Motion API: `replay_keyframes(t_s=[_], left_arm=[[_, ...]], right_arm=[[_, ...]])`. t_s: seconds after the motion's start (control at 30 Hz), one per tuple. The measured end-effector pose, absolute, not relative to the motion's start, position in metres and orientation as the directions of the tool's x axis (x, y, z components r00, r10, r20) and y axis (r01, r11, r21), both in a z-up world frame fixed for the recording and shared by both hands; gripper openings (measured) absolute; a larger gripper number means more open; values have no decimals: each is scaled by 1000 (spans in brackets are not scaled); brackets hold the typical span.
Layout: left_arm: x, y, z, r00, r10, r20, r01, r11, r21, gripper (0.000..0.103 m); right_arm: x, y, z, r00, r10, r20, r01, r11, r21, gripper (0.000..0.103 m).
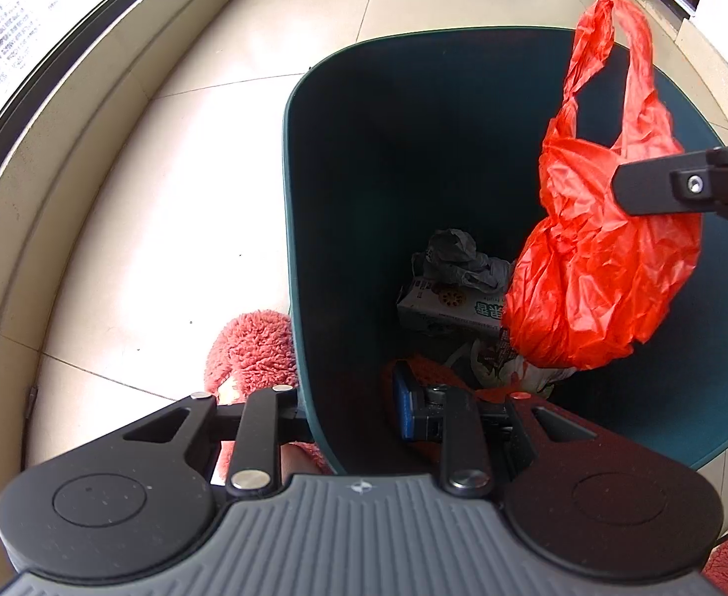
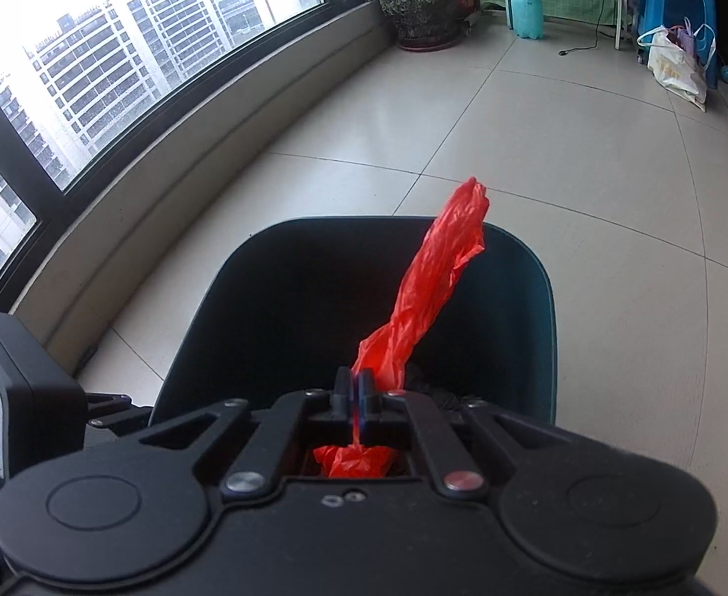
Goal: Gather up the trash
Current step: 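Carry the red plastic bag into the teal bin and release it, then move the right tool down to the blue bubble-wrap sheet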
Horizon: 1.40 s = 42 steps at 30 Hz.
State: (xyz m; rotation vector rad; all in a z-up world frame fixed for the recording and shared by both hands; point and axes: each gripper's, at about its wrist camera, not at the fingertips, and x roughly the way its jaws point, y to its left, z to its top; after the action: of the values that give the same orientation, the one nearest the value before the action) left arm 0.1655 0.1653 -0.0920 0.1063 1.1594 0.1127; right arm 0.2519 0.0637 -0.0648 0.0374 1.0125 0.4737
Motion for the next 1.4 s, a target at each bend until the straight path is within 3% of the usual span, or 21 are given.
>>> replay_keyframes(t_s=[0.4,0.53,0.57,0.7,0.77,0.87,1.4], left_arm=[[166,168,-91,395,132,-909,-35,991,129,27],[166,168,-92,394,133,-909,-36,991,129,27],[166,168,-92,394,133,-909,-36,991,129,27],[166,169,-92,395,135,-909,-36,991,131,27],[166,169,-92,395,135,-909,-36,991,131,27],[166,168,-93,395,137,-908,-35,990,134,27],[167,167,-96,390,146,-909,-43,989,140,27]], right_arm=[[267,73,-115,317,332,-888,-332,916,224,1],[265,72,-120,260,320,-911,-353,910,219,12],[263,72,-118,261,319,-911,-361,907,214,23],[253,71,-111,245,313,-917,-390,898,202,32],[251,68,-105,248,325,-913,-395,894,211,43],[257,78,-91,252,348,-903,-410,883,226,51],[228,13,-16,347,448,-824,-419,860,291,65]])
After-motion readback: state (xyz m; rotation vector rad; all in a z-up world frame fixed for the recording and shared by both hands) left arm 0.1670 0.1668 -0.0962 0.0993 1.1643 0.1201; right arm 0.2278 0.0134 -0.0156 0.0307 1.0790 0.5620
